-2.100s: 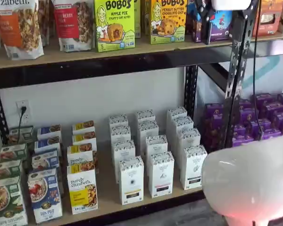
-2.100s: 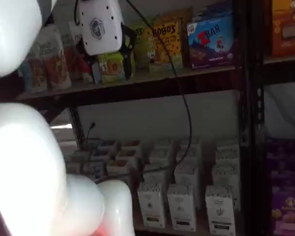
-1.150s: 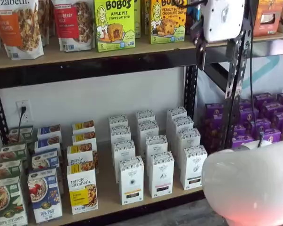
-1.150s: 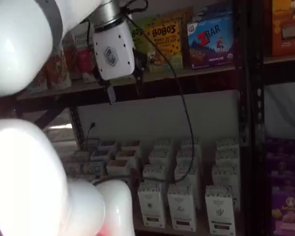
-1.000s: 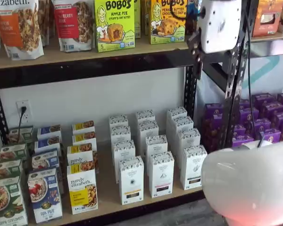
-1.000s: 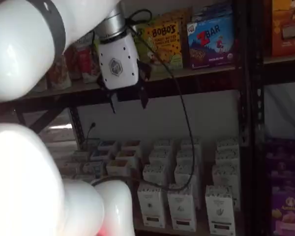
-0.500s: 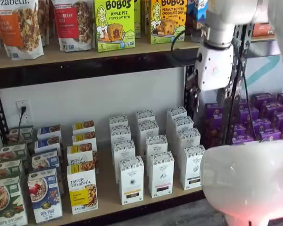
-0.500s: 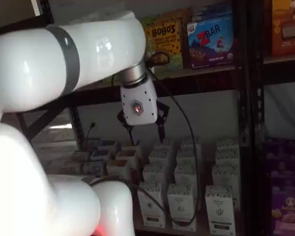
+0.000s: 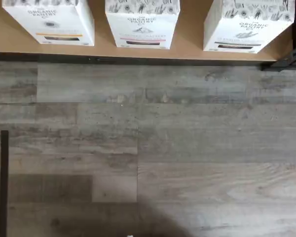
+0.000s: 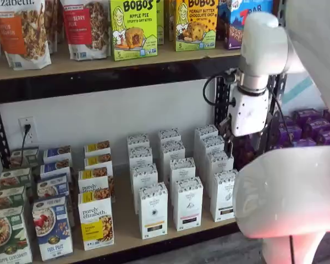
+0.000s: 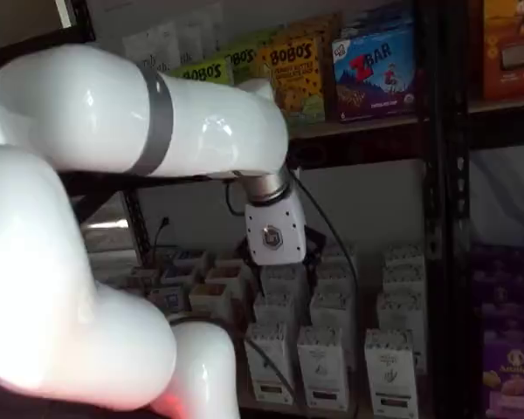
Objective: Pick up the white box with a green strip in the middle, on the bottom shelf, the sixth box from the left
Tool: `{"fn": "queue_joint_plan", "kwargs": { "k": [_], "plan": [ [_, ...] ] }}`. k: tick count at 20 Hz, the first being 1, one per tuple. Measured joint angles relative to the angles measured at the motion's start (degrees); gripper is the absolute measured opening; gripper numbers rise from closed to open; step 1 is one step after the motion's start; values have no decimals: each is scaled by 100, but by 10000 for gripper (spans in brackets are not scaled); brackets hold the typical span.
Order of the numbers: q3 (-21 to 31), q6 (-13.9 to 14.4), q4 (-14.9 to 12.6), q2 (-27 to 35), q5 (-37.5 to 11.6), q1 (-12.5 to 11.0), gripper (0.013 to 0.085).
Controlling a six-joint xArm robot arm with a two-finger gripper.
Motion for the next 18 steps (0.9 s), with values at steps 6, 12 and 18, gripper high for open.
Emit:
{"fn": "queue_joint_plan", "kwargs": {
  "k": [6,12,18],
  "plan": [
    [328,-19,-182,696,-1113,-144,850],
    [480,-70,-229,1581,-2220,-258,850],
    [412,-966,737,2552,-2941,-312,850]
  ]
}}
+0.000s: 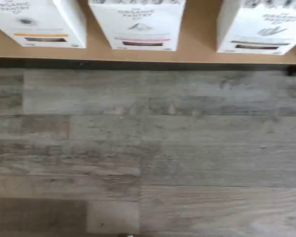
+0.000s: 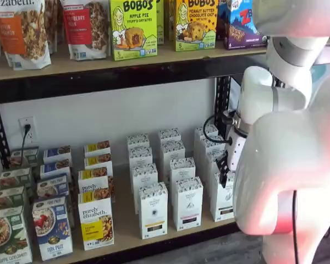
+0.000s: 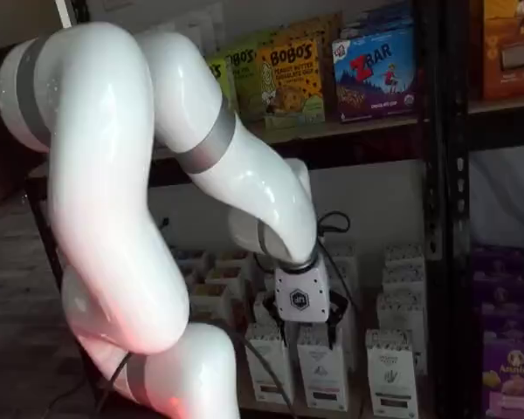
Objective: Pick up the white box with a green strip in the middle, on the bottom shelf, the sixth box from the left
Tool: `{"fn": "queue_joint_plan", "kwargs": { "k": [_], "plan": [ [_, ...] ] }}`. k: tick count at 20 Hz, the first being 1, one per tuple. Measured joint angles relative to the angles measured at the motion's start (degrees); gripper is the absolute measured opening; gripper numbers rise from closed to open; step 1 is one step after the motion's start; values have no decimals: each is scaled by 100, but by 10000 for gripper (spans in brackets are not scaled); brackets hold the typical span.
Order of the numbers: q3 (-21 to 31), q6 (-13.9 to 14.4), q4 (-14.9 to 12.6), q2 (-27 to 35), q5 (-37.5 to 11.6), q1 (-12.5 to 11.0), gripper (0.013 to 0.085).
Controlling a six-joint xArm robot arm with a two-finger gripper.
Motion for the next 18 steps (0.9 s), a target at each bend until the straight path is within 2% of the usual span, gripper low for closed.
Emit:
{"fn": "queue_joint_plan", "kwargs": {
  "k": [1,2,8,10,15,18],
  "plan": [
    [-14,-90,84,166,-143,-7,850],
    [-29,-29,-1,328,-289,-14,850],
    [-207,651,-799,1201,-1018,-45,850],
    [-340,786,-924,1513,-1173,-23,850],
    [-746,888,-1017,2224,-1377,-3,850],
    [-1039,798,-981,2659,-1544,-65,850]
  ]
}}
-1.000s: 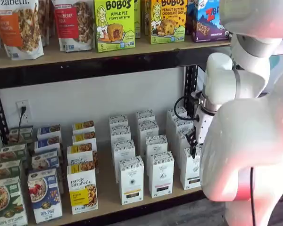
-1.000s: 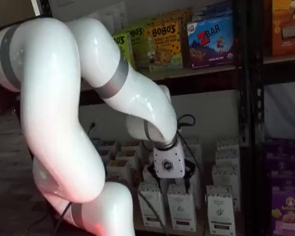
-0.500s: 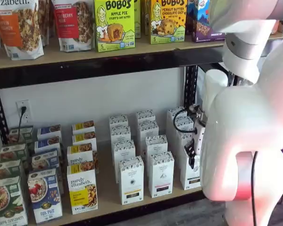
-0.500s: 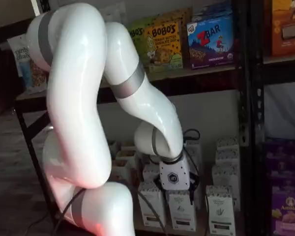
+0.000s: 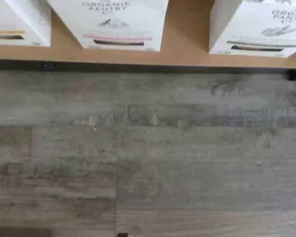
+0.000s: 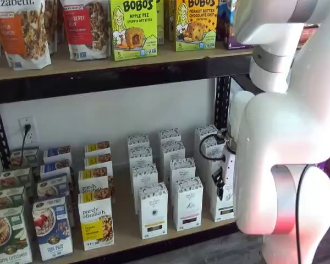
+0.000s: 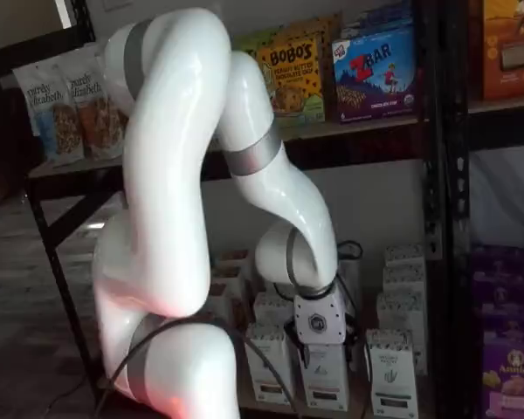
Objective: Pick up the white box with a green strip in the middle, on the bottom shelf, the sixth box from the left
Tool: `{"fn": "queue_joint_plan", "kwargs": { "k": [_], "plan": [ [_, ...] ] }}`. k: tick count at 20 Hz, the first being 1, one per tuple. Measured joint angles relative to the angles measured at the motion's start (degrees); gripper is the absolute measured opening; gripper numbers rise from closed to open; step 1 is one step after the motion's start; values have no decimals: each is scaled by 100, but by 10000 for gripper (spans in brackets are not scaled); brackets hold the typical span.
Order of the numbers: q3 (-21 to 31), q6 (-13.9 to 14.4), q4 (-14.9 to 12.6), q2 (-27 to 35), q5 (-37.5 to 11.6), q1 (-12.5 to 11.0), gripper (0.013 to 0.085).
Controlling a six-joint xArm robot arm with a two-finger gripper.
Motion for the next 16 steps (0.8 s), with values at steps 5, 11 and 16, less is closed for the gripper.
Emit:
{"fn": "queue_joint_plan", "kwargs": {
  "k": [5,11,16],
  "plan": [
    [-701,89,-273,767,5,-168,850],
    [-1590,-220,-87,1599,63,-299,850],
    [-2312,-342,-74,2187,109,-407,850]
  ]
}}
